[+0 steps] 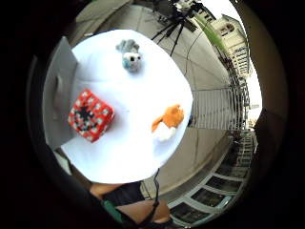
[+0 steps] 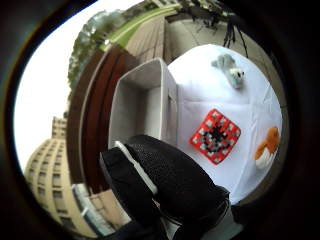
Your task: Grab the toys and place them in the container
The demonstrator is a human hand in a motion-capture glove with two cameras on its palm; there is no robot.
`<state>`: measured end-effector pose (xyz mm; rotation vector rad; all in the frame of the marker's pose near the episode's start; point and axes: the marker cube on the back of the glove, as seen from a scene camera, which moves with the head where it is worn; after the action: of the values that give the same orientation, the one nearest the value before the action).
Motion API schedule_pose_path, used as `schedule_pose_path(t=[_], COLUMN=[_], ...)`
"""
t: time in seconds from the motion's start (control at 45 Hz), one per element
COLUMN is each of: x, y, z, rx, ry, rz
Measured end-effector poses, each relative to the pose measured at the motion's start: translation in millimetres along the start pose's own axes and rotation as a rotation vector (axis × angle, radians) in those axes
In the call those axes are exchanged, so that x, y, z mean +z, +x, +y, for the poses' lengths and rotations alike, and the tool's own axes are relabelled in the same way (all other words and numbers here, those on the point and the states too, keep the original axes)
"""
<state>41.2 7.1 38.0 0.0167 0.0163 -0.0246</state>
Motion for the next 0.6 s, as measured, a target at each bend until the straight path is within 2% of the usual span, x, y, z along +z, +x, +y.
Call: schedule_pose_path(t=[0.2, 0.6], x=[47, 150], y=[-14, -21], z=[4, 20], rx=[-0.008, -0.019], ry=[-0.007, -0.183], rz=[0.026, -0.024])
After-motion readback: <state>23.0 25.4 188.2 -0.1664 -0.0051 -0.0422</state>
